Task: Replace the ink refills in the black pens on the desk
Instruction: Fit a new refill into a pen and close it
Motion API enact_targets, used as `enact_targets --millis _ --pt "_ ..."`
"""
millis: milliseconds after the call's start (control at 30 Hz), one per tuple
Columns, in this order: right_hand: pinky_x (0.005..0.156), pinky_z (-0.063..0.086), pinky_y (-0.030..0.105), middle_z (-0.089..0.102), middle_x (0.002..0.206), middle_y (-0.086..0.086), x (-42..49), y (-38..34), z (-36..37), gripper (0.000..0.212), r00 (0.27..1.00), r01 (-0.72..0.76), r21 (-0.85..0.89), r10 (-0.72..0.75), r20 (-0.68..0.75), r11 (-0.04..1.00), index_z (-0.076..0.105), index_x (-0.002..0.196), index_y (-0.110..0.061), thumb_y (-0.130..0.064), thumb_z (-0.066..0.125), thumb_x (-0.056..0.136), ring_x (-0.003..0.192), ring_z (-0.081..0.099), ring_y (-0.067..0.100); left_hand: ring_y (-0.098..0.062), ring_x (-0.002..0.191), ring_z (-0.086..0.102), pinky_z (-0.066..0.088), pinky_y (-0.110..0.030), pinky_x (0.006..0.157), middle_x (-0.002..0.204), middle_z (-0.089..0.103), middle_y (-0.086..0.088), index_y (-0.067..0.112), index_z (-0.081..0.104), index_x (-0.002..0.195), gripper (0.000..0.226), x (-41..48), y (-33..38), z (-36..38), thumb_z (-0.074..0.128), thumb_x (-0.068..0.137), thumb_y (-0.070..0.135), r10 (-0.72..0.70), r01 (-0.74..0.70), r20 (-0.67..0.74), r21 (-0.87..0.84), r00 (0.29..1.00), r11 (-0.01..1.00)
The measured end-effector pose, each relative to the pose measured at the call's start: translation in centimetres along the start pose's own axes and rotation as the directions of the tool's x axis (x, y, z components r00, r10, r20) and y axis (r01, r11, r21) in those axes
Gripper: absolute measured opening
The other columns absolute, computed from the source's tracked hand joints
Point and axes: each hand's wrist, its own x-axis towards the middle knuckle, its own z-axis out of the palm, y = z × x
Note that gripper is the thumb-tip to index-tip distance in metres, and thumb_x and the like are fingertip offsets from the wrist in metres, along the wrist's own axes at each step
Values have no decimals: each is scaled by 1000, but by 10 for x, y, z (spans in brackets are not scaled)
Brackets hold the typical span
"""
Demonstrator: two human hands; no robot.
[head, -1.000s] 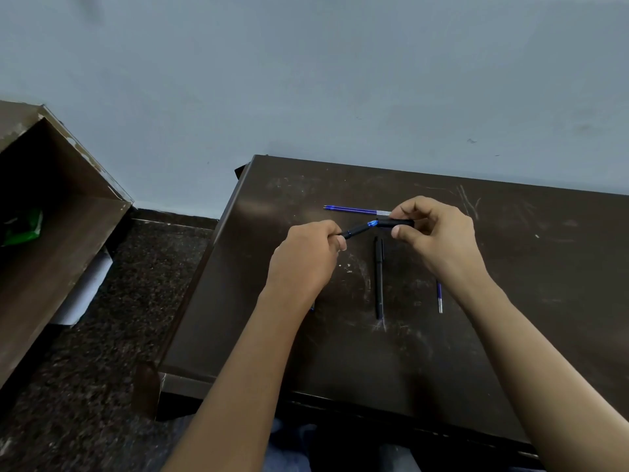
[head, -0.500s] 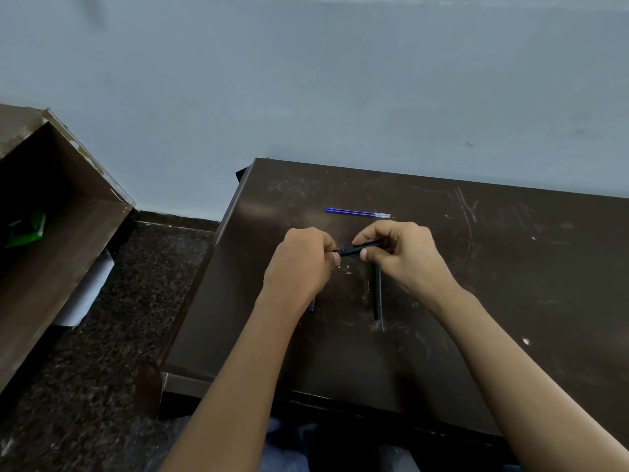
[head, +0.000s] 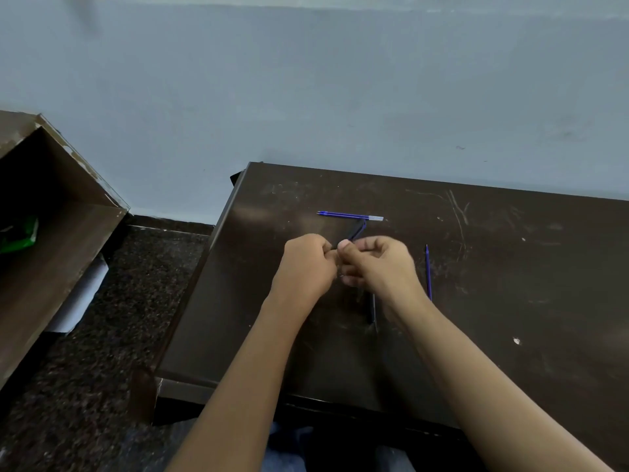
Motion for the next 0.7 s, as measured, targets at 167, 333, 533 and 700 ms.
enact_targets --millis 167,333,533,700 --pt "60 60 30 73 83 16 1 4 4 24 998 -69 -37 69 -2 997 69 89 1 -22 70 83 64 68 17 -23 97 65 54 -38 88 110 64 -10 9 60 117 30 -2 5 2 60 89 21 -65 45 152 129 986 991" --pt "74 59 42 72 71 8 14 16 7 16 990 -3 -280 -37 -137 960 69 71 -9 -23 70 79 70 70 19 -19 98 59 46 -26 80 120 59 -9 10 50 126 40 -6 6 2 60 90 24 -56 13 178 235 982 972" --pt "78 57 40 67 96 11 13 26 14 23 981 93 -657 -180 -67 748 64 103 -5 -22 64 87 89 67 28 -21 107 58 42 -26 78 125 55 -9 12 46 132 46 -8 6 -1 58 91 27 -66 26 130 290 989 957" --pt "77 57 45 65 97 13 13 30 16 21 979 127 -770 -202 -2 625 57 105 -7 -22 60 90 89 66 31 -21 109 59 47 -30 90 125 57 -8 11 50 130 43 -8 8 -1 58 91 27 -58 15 156 262 986 965"
